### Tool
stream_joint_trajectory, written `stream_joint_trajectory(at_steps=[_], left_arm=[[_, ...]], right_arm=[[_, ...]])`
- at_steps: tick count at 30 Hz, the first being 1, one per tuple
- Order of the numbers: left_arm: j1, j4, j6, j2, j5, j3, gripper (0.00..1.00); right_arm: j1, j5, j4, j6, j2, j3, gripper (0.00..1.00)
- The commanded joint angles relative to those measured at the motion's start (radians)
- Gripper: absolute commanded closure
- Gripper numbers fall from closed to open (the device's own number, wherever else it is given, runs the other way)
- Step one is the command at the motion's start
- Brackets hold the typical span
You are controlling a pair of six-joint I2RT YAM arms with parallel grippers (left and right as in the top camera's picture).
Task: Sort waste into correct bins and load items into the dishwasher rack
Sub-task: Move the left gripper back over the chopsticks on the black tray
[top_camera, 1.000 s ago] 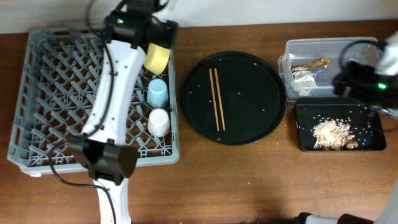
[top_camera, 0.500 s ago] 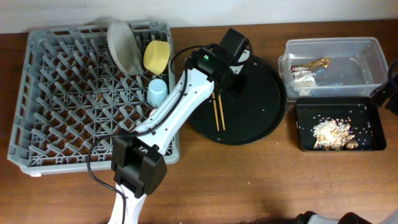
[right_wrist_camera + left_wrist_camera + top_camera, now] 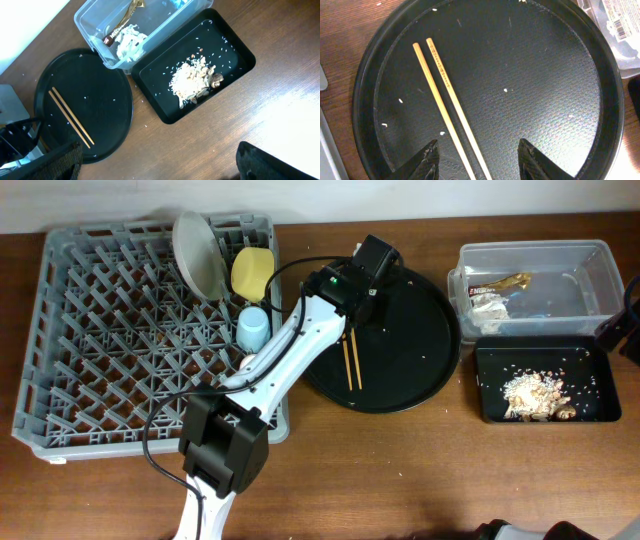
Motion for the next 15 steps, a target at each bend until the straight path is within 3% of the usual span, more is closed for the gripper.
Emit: stream_joint_trajectory(at_steps=[1,9,15], left_arm=[[0.005,0.002,-0.013,0.008,-0.011,-0.006,0.5],[-0.006,-0.002,-0.026,0.008,-0.009,-0.006,0.53],[-0.006,0.003,-0.253,0.008,-0.172,-0.006,0.54]], right_arm=[[-0.006,-0.005,-0.003,0.01,-0.002,0.004,0.02],[-0.006,-0.005,-0.003,0.01,-0.002,0.004,0.02],[-0.006,-0.005,-0.003,0.01,-0.002,0.004,0.02]])
